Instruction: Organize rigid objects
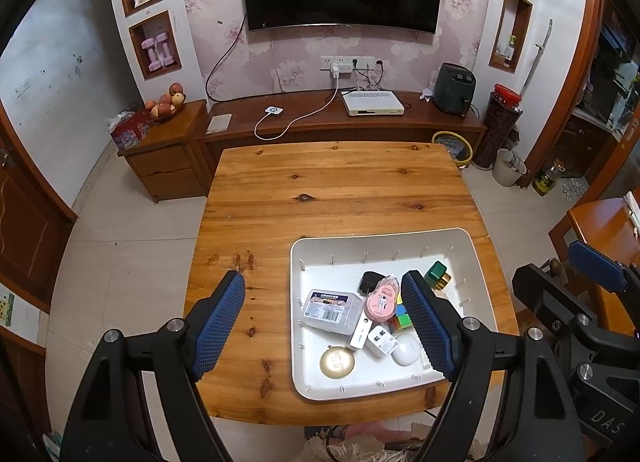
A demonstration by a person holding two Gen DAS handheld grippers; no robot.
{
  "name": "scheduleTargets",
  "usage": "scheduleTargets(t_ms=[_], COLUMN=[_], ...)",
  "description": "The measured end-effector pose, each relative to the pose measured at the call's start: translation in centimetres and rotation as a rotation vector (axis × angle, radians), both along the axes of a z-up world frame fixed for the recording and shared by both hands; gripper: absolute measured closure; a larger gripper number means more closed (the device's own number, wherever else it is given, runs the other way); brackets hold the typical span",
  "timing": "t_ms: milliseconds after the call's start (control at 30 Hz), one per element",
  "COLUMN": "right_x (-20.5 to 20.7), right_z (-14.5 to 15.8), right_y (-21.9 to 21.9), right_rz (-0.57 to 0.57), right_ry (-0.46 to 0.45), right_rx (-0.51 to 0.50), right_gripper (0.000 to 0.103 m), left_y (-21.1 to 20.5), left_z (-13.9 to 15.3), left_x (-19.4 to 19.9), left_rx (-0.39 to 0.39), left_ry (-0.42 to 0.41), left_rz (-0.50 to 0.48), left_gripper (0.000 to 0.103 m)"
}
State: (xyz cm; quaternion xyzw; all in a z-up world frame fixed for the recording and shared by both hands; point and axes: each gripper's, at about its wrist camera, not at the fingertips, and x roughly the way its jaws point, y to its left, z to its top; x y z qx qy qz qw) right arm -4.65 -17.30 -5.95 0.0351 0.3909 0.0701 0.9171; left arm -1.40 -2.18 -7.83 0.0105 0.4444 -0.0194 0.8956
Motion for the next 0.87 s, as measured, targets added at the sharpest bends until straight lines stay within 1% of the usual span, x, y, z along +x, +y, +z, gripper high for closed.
scheduleTargets(t_ms=[633,867], right_x=[-0.09,-0.02], right_z=[-0.11,-0.72], right_y=[-0.15,0.13], right_rz=[-0.004,-0.01], right_ry=[0.012,0.019], right_rx=[0.004,0.005], right_gripper=[0.024,0.024], left_y=[-0.05,0.08], left_z=[-0.71,-0.97], left_x=[-0.05,0.09], left_rx=[-0.004,-0.003], left_ry=[0.026,0.042], left_rz=[-0.015,-0.009], left_gripper=[0.02,0.02])
